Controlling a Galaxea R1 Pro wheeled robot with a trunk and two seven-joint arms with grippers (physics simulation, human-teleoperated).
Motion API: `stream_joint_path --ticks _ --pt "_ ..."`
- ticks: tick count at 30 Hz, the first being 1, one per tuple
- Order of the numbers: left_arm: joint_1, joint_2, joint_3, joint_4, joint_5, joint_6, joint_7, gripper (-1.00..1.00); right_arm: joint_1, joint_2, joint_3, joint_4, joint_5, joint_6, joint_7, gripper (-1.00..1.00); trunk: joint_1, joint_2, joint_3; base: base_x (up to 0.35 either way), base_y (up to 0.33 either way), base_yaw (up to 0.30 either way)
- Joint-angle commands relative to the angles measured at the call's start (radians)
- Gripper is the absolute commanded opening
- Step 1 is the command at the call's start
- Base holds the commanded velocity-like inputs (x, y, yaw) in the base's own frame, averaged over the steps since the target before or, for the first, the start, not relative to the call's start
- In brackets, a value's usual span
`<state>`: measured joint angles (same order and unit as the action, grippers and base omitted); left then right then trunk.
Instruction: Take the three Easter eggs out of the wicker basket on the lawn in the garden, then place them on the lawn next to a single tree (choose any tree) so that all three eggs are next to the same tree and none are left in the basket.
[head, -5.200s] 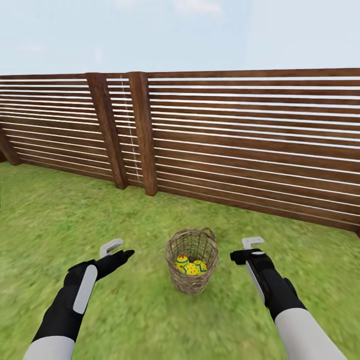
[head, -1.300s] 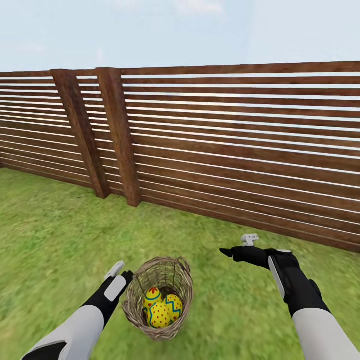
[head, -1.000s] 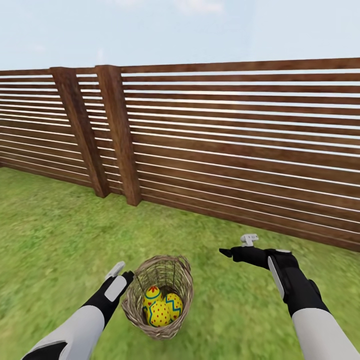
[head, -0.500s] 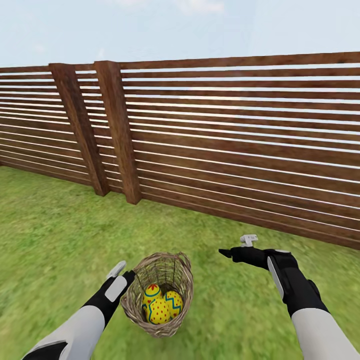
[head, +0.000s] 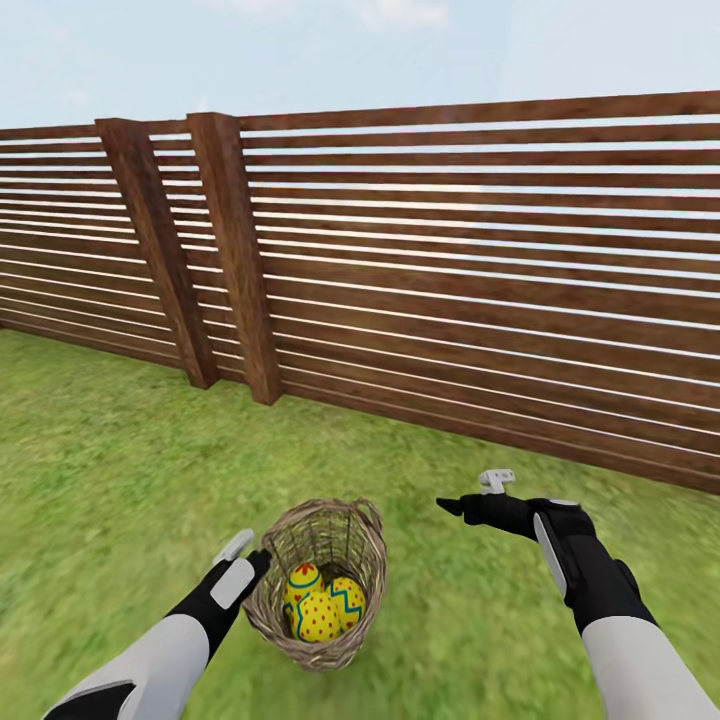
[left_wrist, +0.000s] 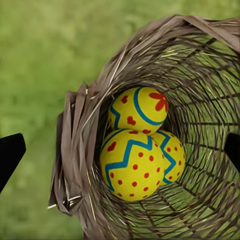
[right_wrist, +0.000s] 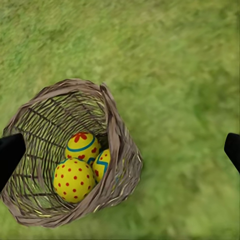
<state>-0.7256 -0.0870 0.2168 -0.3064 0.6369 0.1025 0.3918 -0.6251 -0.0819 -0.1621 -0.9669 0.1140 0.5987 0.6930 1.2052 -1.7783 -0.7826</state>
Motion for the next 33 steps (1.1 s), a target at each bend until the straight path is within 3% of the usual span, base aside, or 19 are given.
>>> stream_joint_path --ticks 1,27,33 --pt "0.000 0.000 0.000 -0.003 0.006 0.004 0.006 1.00 -0.001 0.001 -0.003 -0.001 0.010 0.003 0.010 1.00 0.004 -0.008 -0.004 0.000 0.000 0.000" --pt "0.000 0.000 -0.001 0.004 0.006 -0.001 0.004 1.00 -0.001 -0.001 -0.003 -0.003 0.010 0.003 0.010 1.00 0.104 -0.190 -0.086 0.000 0.000 0.000" --pt "0.000 0.000 0.000 0.039 0.006 -0.004 -0.074 1.00 -0.001 -0.001 -0.003 -0.003 0.010 0.003 0.010 1.00 0.127 -0.232 -0.104 0.000 0.000 0.000"
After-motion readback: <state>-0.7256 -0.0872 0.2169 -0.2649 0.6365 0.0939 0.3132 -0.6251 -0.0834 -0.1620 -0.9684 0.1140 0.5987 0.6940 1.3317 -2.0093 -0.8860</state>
